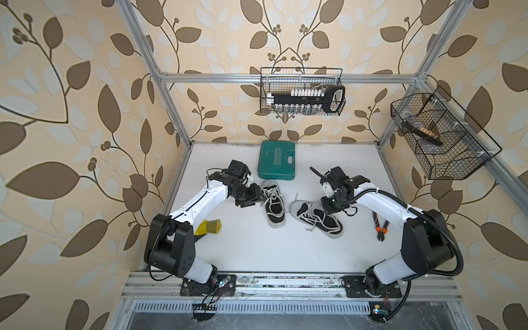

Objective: Insert the insole into the shoe
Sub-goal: Adjust the shoe at the center of the board.

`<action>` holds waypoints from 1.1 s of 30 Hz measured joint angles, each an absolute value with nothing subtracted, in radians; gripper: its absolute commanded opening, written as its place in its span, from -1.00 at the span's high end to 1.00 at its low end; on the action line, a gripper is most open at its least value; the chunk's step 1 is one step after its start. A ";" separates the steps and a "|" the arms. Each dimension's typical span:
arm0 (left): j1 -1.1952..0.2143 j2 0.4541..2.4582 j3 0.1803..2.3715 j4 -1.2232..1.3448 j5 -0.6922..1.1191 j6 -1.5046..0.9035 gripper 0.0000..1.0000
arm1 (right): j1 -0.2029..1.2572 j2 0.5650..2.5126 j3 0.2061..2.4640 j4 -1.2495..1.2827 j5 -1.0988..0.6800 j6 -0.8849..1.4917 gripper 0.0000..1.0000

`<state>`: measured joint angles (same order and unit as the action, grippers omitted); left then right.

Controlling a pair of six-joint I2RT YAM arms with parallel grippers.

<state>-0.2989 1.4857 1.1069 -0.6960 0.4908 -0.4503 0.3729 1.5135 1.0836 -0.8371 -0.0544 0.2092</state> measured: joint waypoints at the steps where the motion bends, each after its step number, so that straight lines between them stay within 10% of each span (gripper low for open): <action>1: -0.294 1.486 1.102 -0.691 0.492 -0.450 -0.13 | 0.373 1.483 1.077 -0.835 -0.057 0.250 1.00; 11: -0.292 1.467 1.059 -0.661 0.503 -0.448 -0.13 | 0.422 1.299 0.853 -0.682 -0.087 0.605 1.00; 33: -0.279 1.407 0.993 -0.651 0.516 -0.448 -0.13 | 0.456 1.513 0.942 -0.532 -0.303 0.626 1.00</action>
